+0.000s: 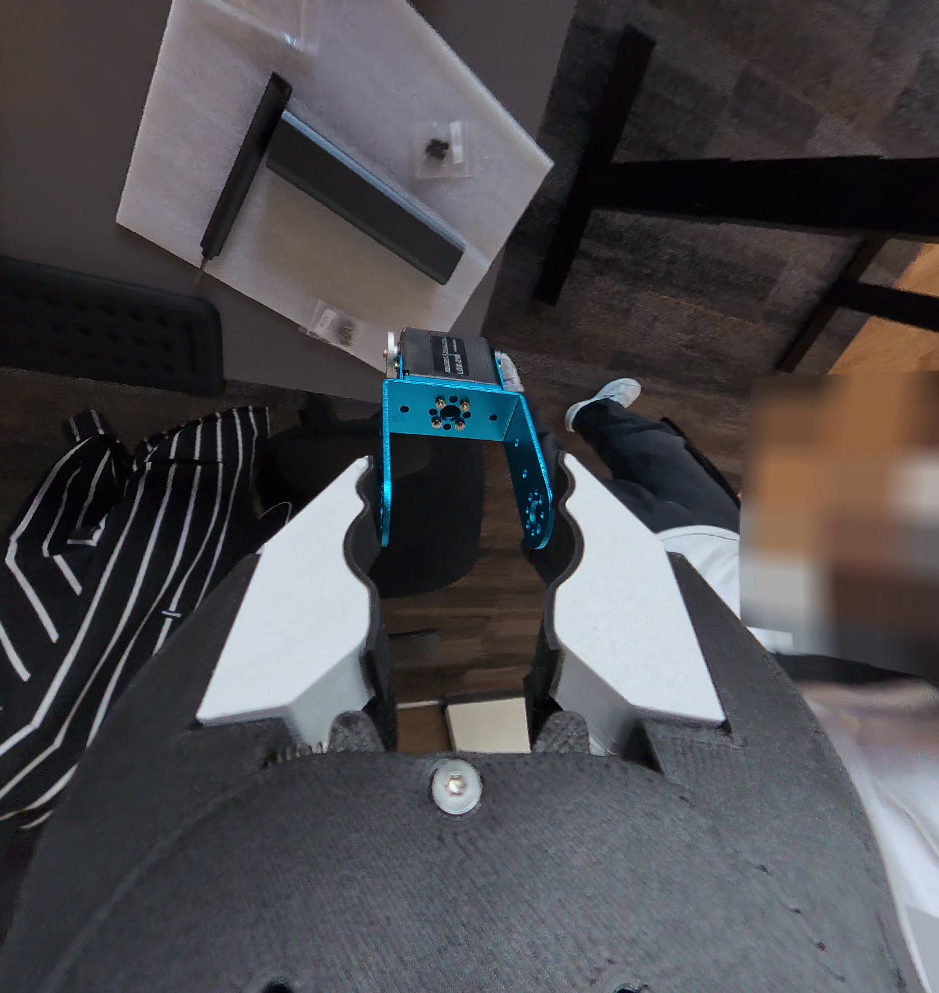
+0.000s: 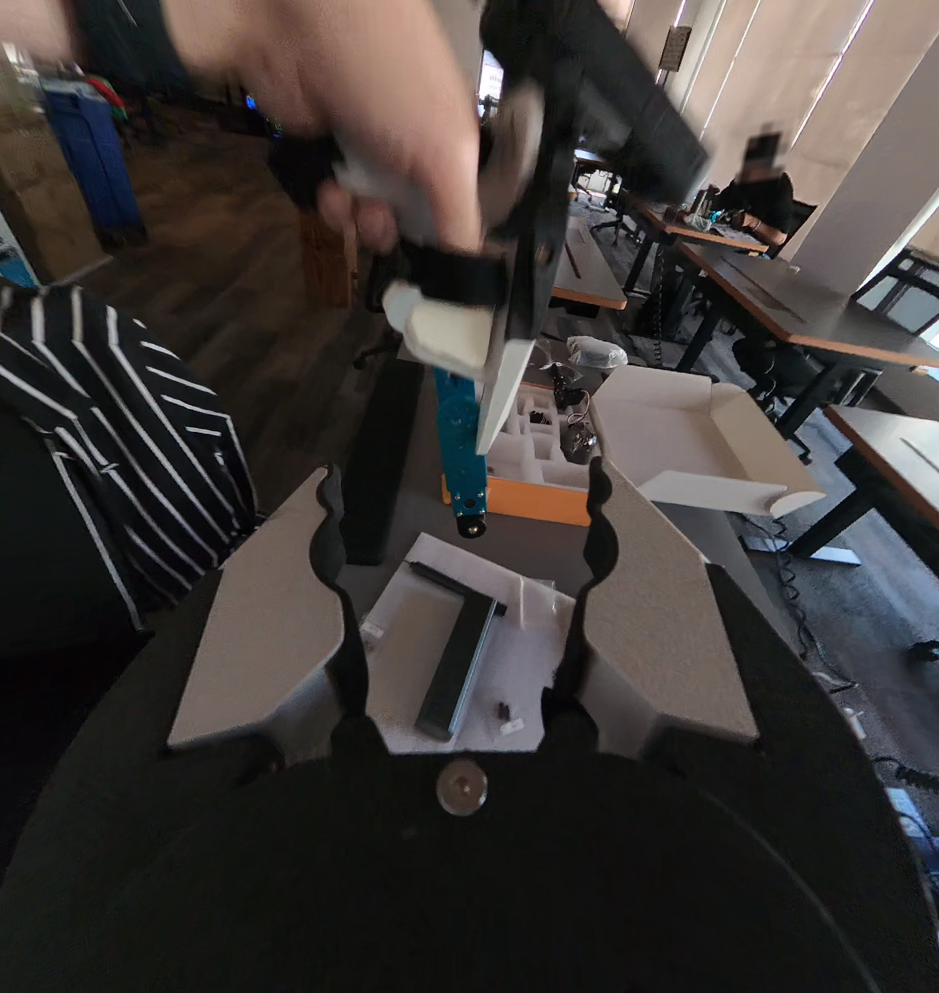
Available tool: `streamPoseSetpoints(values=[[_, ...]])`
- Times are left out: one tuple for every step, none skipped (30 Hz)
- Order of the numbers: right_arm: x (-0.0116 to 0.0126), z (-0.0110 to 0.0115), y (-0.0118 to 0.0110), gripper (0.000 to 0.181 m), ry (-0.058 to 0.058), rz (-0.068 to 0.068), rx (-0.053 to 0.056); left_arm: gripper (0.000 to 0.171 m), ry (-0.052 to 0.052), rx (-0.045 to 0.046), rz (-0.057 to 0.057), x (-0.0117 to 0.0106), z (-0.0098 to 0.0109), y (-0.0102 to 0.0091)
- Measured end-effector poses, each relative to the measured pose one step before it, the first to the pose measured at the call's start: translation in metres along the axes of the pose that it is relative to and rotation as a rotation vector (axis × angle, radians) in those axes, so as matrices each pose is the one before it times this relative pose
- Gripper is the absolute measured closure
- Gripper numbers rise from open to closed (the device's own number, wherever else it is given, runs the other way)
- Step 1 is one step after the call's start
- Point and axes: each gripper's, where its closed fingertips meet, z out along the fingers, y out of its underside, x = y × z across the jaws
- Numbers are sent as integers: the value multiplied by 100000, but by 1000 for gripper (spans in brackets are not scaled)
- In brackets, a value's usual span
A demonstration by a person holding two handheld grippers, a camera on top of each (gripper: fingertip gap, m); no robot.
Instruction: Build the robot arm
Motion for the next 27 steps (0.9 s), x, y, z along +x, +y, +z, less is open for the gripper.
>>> streamPoseSetpoints(values=[[-12, 1561, 57, 89, 234, -982, 130, 107, 1387, 1743, -458, 864, -1630, 221], [-95, 1244, -121, 89, -553, 271, 705, 108, 1777, 1385, -203, 932, -1504, 292], [144, 932, -258, 91, 805, -66, 766, 107, 1950, 812, -30, 937, -1359, 392], [367, 582, -342, 94, 2017, -561, 684, 107, 1457, 435, 141, 854, -1204, 467], [239, 274, -692, 96, 1030, -1160, 2180, 107, 696, 203, 759, 689, -1054, 499], [-13, 87, -823, 100, -774, -1977, 2427, 107, 631, 105, 1110, 573, -889, 501], [64, 61, -516, 106, -402, -3406, 87, 107, 1577, 536, 808, 589, -738, 424], [247, 84, -52, 107, 734, -4531, -2659, 107, 3135, 967, 385, 688, -609, 359], [140, 34, -48, 108, 59, -3200, -2120, 108, 4377, 1109, 64, 796, -485, 315], [-522, -65, -443, 115, -4101, -1005, 492, 107, 4738, 929, 93, 847, -319, 310], [-974, -247, -303, 147, -6978, -734, -1148, 107, 4392, 414, 509, 845, -149, 367], [-133, -477, -103, 155, -1526, -1971, -2750, 107, 2045, -656, 1384, 552, -27, 503], [112, -519, -238, 155, 1264, -2386, -670, 107, 1550, 1007, 1285, 475, -132, 234], [52, -684, -229, 156, 369, -1043, -1268, 107, 2464, 901, 1915, 628, -123, 162], [293, -803, -98, 155, 1443, -23, -2243, 106, 2907, 1897, 2967, 780, -66, -50], [446, -980, -130, 156, 1617, -433, -1157, 106, 4049, 3079, 3397, 1027, -80, -233], [416, -1132, -131, 156, 491, -775, -491, 105, 5346, 2807, 3364, 1248, -99, -258], [493, -1298, -29, 156, 377, 354, -1082, 107, 5890, 4191, 3589, 1334, -173, -536], [576, -1441, 92, 156, 659, 1346, -1599, 106, 6990, 6093, 3677, 1528, -290, -846], [596, -1628, 118, 156, 652, 1939, -1415, 101, 6844, 6660, 3707, 1535, -336, -898], [603, -1873, 111, 156, 870, 2214, -727, 101, 4418, 6248, 4813, 1215, -304, -769], [558, -2145, 74, 156, 681, 2915, 111, 99, 2482, 6418, 6998, 1016, -178, -574], [407, -2425, 0, 156, -390, 4773, 837, 96, 2089, 6461, 8375, 1036, 5, -311], [204, -2742, -177, 155, -1546, 6278, 2248, 95, 1553, 6597, 8165, 985, 285, -54], [-111, -3091, -420, 156, -3168, 7416, 4391, 96, 1452, 7167, 7648, 1023, 683, 152], [-382, -3338, -540, 155, -4093, 8835, 5397, 98, 4255, 7188, 6614, 1561, 1197, 398], [-564, -3464, -532, 155, -4151, 9312, 5152, 102, 7728, 6191, 3875, 2188, 1786, 770]])
